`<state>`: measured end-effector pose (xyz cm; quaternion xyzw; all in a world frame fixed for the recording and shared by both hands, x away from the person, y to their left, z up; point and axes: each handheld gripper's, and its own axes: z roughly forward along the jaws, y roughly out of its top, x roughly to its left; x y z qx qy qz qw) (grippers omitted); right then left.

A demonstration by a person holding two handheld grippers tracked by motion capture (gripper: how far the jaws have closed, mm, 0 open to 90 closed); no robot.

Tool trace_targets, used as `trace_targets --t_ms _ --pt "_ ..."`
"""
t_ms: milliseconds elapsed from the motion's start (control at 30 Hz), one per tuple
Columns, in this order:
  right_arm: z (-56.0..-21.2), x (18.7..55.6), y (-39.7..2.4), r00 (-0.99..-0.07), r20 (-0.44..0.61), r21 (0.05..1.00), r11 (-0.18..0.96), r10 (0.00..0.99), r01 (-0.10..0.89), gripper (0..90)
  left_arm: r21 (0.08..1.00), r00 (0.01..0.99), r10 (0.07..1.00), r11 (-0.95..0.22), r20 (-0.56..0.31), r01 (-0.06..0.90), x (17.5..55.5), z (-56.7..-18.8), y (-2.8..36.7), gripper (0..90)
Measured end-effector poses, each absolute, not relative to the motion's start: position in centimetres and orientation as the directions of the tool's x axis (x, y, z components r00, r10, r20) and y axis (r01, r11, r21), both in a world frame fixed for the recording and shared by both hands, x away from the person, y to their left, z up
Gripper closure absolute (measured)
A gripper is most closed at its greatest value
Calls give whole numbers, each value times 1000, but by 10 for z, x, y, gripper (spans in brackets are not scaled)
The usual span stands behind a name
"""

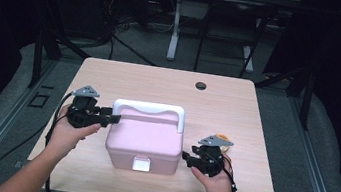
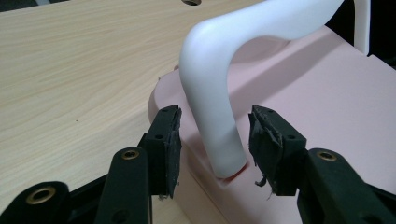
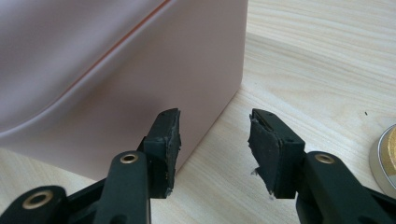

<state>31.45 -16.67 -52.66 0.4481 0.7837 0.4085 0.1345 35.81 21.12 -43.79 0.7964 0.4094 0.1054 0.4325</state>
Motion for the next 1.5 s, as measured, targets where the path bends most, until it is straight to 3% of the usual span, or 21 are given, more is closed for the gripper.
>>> trace_targets --t_ms 400,833,1500 --pt "-529 315 -166 -564 152 758 270 812 593 519 779 639 752 -302 -158 549 359 -439 205 647" --pt "-529 315 -166 -562 150 763 266 813 589 511 800 650 757 -347 -70 490 348 -437 201 665" --pt "-528 315 -167 -558 156 764 259 815 591 505 817 666 743 -347 -60 461 333 -435 206 732"
